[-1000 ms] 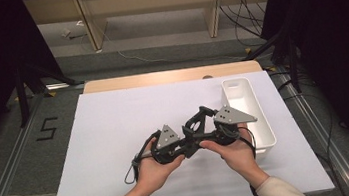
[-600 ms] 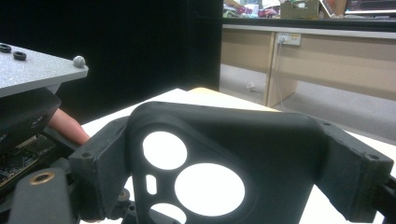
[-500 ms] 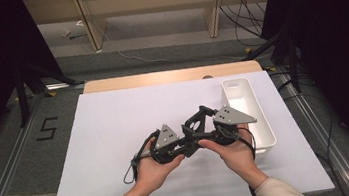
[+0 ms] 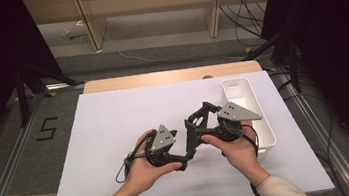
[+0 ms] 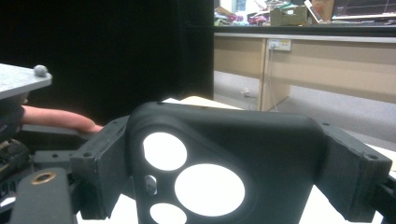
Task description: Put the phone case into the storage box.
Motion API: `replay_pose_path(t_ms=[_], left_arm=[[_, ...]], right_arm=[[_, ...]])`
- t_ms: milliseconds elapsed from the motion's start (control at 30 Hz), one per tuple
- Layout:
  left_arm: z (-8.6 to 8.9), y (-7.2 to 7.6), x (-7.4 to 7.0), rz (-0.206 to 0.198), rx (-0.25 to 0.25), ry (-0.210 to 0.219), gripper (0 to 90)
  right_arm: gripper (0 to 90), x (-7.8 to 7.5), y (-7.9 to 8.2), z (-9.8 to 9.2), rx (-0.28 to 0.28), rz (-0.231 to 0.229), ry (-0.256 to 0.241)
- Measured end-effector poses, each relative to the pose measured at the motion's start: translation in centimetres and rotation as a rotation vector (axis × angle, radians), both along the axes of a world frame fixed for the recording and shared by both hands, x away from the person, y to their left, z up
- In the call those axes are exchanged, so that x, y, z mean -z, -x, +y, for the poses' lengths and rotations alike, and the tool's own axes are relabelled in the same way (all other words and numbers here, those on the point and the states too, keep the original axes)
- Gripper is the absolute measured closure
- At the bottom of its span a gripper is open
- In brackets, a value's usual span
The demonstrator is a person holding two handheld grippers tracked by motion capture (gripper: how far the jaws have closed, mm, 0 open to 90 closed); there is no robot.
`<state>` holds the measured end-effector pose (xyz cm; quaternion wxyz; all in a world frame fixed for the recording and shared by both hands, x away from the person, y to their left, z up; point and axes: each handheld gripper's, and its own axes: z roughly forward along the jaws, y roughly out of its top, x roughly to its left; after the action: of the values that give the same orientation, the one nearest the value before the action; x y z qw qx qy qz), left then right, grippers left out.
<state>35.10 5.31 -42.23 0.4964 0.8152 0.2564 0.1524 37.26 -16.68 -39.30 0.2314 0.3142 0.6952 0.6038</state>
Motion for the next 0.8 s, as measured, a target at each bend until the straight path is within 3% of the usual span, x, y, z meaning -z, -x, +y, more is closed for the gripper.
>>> replay_pose_path(t_ms=[100, 200, 300, 800], left_arm=[[0.7, 0.0, 0.0, -0.007, 0.011, -0.015, 3.9], [1.5, 0.0, 0.1, -0.017, 0.021, -0.033, 0.0], [2.4, 0.0, 0.2, -0.032, 0.008, -0.049, 0.0], [6.0, 0.0, 0.3, -0.037, -0.041, -0.043, 0.0]], right_arm=[[15.2, 0.0, -0.1, -0.2, 0.003, 0.000, -0.001], [15.2, -0.1, -0.1, -0.4, 0.014, 0.007, -0.004], [15.2, -0.1, -0.1, -0.5, 0.018, 0.005, -0.003], [15.2, -0.2, -0.3, -0.8, 0.039, 0.004, -0.003]])
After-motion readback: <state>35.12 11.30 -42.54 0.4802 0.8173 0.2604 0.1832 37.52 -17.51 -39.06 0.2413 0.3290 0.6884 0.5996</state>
